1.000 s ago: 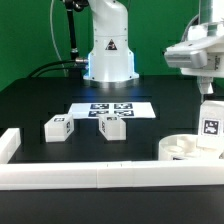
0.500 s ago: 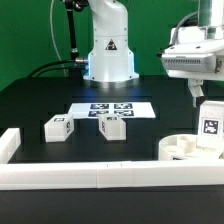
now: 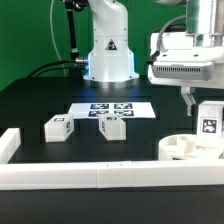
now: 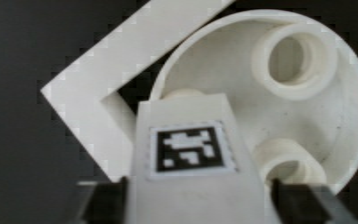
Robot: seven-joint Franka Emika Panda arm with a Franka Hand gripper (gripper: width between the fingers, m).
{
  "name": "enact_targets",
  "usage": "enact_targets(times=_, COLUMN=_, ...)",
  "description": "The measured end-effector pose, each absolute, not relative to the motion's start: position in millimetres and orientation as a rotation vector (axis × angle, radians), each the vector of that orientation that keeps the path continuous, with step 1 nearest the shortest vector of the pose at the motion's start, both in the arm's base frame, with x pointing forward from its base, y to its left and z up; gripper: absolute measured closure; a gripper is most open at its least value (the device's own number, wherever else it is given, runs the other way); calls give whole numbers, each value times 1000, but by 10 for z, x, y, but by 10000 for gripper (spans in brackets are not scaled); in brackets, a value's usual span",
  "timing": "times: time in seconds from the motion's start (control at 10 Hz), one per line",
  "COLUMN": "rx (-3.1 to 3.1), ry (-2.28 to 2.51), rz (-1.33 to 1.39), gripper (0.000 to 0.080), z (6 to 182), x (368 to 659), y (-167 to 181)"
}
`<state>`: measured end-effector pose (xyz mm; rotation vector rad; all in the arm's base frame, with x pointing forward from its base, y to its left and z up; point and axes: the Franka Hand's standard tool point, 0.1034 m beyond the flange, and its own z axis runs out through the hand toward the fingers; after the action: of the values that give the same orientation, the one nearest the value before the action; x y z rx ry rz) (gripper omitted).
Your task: Assemble stool
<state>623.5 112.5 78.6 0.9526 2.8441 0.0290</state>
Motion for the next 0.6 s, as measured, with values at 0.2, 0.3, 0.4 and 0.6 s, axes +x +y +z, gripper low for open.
enact_targets(times=0.2, rx=1184, ry=2760, rz=48, gripper=464, z=783, x=6231, y=1131)
enact_targets(times=0.3, rx=1296, ry=2711, rz=57, gripper=464, z=783, x=6231, y=1131)
enact_targets(times=0.4, rx=1400, ry=2660, rz=65, gripper=464, z=783, x=6231, y=1130)
enact_targets(times=0.6, rx=1846, ry=2377, rz=124, gripper=464, z=781, x=6255, y=1140)
